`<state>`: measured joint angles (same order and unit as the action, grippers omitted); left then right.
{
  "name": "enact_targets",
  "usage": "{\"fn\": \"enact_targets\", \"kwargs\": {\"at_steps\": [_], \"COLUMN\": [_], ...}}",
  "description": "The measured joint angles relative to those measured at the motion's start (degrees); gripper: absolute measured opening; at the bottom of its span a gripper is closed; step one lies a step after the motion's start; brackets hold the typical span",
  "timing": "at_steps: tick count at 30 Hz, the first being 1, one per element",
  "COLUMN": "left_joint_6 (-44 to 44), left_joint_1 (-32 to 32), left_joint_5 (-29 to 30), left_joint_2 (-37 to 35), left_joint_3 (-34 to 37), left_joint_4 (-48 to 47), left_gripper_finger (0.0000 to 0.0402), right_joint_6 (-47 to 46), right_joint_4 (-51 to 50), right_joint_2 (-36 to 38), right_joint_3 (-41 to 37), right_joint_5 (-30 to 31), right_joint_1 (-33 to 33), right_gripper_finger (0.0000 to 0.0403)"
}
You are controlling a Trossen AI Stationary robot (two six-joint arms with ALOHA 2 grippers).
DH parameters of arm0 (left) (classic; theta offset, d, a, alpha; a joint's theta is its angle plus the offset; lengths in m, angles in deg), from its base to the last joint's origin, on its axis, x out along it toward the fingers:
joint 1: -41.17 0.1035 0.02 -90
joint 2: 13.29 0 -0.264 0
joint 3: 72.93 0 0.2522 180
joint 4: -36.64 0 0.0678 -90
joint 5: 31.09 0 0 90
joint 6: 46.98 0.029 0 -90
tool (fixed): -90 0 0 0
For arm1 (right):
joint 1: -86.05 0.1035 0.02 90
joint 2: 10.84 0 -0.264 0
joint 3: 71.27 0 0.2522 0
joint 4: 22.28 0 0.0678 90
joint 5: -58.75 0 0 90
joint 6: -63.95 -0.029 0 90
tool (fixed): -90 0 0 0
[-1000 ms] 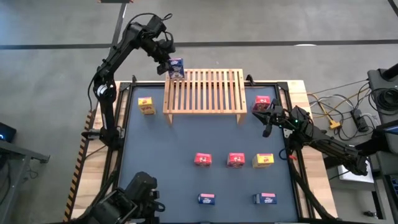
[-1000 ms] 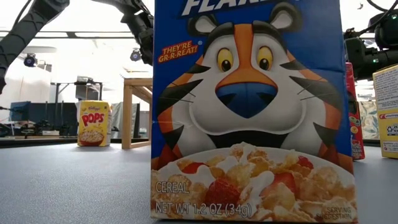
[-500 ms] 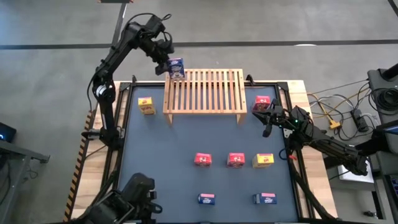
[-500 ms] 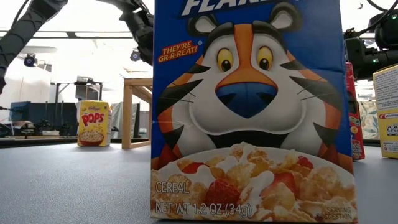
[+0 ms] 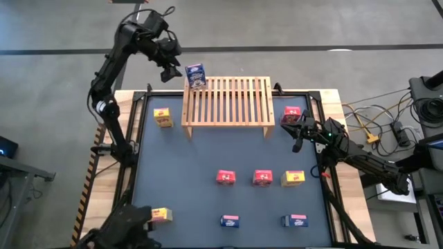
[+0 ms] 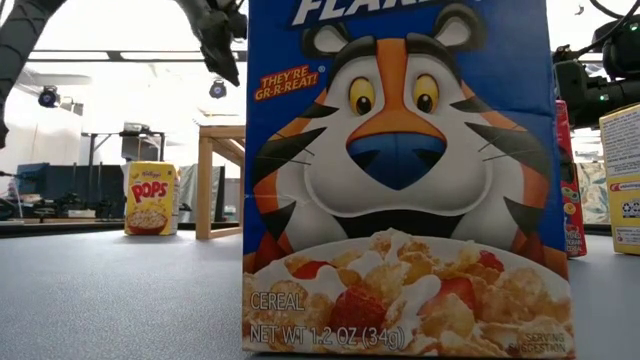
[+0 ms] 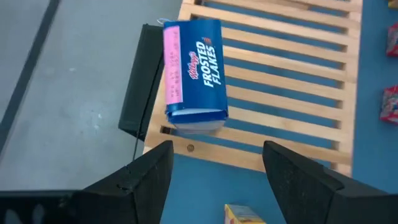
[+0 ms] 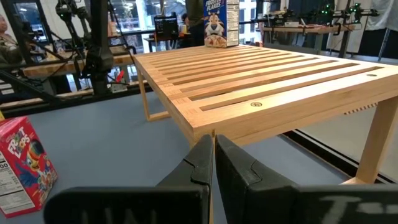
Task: Stack cereal on shelf
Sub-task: Put the top blue cereal box on the shelf
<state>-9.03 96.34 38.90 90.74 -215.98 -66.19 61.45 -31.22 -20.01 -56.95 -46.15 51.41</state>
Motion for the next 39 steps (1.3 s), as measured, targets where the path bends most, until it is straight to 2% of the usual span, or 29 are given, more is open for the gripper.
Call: {"fn": "enact_targets", "kwargs": {"at_steps": [6, 10, 13, 17, 23, 28, 33, 39], "left_joint_6": [-2.39, -4.62, -5.76, -8.22, -19.51, -25.74, -29.49, -30.03], "left_joint_1": [-0.03, -0.26, -0.69, -1.26, -2.46, -3.39, -3.39, -3.41], "left_joint_5": [-0.05, -2.80, -4.59, -4.61, -4.47, -4.53, -4.54, -4.54], "left_joint_2": [-5.56, -10.79, -17.09, -27.81, -44.31, -53.87, -59.04, -60.52], "left_joint_3": [0.71, 5.30, 14.34, 31.80, 59.58, 77.25, 88.01, 93.51], "left_joint_4": [-0.87, 0.61, 6.00, 19.01, 46.00, 65.05, 78.29, 82.85], "left_gripper_finger": [0.0231, 0.0231, 0.0231, 0.0231, 0.0231, 0.0231, 0.0231, 0.0231], "right_joint_6": [0.05, 0.02, 0.02, 0.07, 0.02, 0.04, 0.07, 0.00], "right_joint_4": [-0.02, 0.00, 0.00, 0.00, -0.02, -0.02, 0.00, -0.01], "right_joint_2": [0.00, 0.00, 0.00, 0.00, 0.00, 0.00, 0.00, 0.00], "right_joint_3": [-0.02, -0.01, -0.02, -0.01, -0.02, 0.00, -0.02, 0.00], "right_joint_5": [0.00, 0.00, 0.00, 0.00, 0.00, 0.00, 0.00, 0.00], "right_joint_1": [0.02, 0.00, 0.02, 0.01, 0.02, 0.01, 0.00, 0.02], "right_gripper_finger": [0.0009, 0.0009, 0.0009, 0.0009, 0.0009, 0.0009, 0.0009, 0.0009]}}
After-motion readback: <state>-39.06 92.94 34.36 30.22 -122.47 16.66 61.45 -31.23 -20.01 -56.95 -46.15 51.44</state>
